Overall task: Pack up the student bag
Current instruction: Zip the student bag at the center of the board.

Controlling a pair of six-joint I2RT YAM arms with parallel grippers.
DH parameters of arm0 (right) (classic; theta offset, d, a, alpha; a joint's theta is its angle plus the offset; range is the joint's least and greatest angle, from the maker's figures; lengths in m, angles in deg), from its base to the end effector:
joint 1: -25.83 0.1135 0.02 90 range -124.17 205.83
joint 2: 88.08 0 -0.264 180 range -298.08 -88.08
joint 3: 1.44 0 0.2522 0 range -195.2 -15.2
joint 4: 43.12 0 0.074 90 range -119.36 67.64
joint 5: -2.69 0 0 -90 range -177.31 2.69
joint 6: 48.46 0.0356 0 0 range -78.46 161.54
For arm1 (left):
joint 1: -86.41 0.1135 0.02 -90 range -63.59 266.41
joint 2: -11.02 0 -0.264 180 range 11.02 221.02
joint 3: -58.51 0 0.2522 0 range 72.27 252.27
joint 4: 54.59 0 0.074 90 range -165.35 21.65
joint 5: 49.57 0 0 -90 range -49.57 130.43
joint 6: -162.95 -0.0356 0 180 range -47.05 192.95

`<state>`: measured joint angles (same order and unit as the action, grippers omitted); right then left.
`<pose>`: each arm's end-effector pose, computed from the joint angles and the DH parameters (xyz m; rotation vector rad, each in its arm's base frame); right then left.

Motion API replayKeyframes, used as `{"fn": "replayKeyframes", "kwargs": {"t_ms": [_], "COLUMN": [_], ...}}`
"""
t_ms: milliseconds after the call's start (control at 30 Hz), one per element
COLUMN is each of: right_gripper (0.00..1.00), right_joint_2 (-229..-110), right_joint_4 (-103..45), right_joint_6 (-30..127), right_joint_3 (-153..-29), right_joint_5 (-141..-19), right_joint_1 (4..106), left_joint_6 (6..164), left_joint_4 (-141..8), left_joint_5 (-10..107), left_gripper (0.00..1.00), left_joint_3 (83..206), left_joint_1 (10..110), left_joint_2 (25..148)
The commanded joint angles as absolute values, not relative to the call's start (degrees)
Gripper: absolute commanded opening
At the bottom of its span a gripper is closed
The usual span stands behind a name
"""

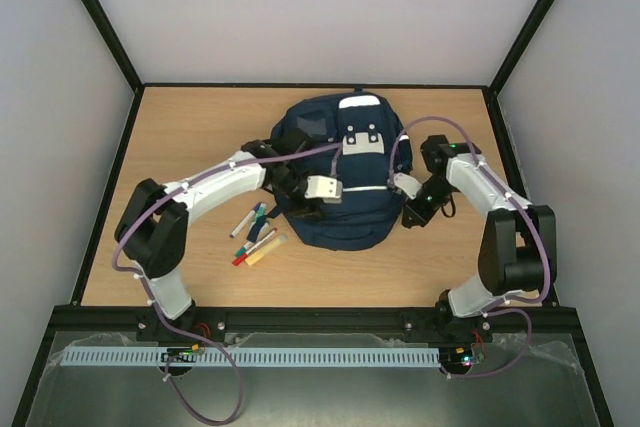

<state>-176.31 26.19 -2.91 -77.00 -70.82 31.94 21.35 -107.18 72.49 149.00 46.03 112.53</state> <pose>0.2704 0.0391 0.2150 -1.2640 2.6075 0.3299 0.2670 -0.2519 0.2307 1.9571 1.6513 -0.6720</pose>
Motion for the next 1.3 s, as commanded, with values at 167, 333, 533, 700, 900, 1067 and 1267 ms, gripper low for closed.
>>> {"fn": "replayKeyframes", "kwargs": {"t_ms": [167,333,533,700,900,1067,1267], "right_gripper": [0.01,0.01,0.01,0.01,0.01,0.01,0.01], "right_joint_2": [-183.31,-183.22,-182.06,-181.77,-182.05,-182.93,-185.87], "right_joint_4": [28.47,29.93,30.01,29.13,28.53,28.89,32.58], "right_joint_6": [4.52,5.0,5.03,5.91,6.7,5.99,2.27], "right_joint_3": [-83.75,-84.99,-82.23,-81.15,-80.14,-80.97,-83.15], "right_joint_5": [-64.39,-61.71,-61.04,-59.33,-58.04,-58.73,-59.82], "right_joint_1": [41.78,41.77,41.81,41.76,41.81,41.13,36.05], "left_joint_6": [36.07,41.13,46.02,46.4,48.74,48.78,47.58], "left_joint_4": [-97.31,-91.67,-85.36,-83.84,-81.05,-81.33,-82.77], "left_joint_5": [79.87,82.14,83.49,80.44,78.58,78.6,78.11], "left_gripper": [0.59,0.59,0.56,0.54,0.47,0.19,0.02], "left_joint_3": [152.03,150.73,148.5,147.4,146.97,147.52,146.96], "left_joint_1": [46.55,43.38,40.63,38.77,38.66,38.72,38.74], "left_joint_2": [109.2,111.34,114.12,117.23,119.45,120.99,120.61]}}
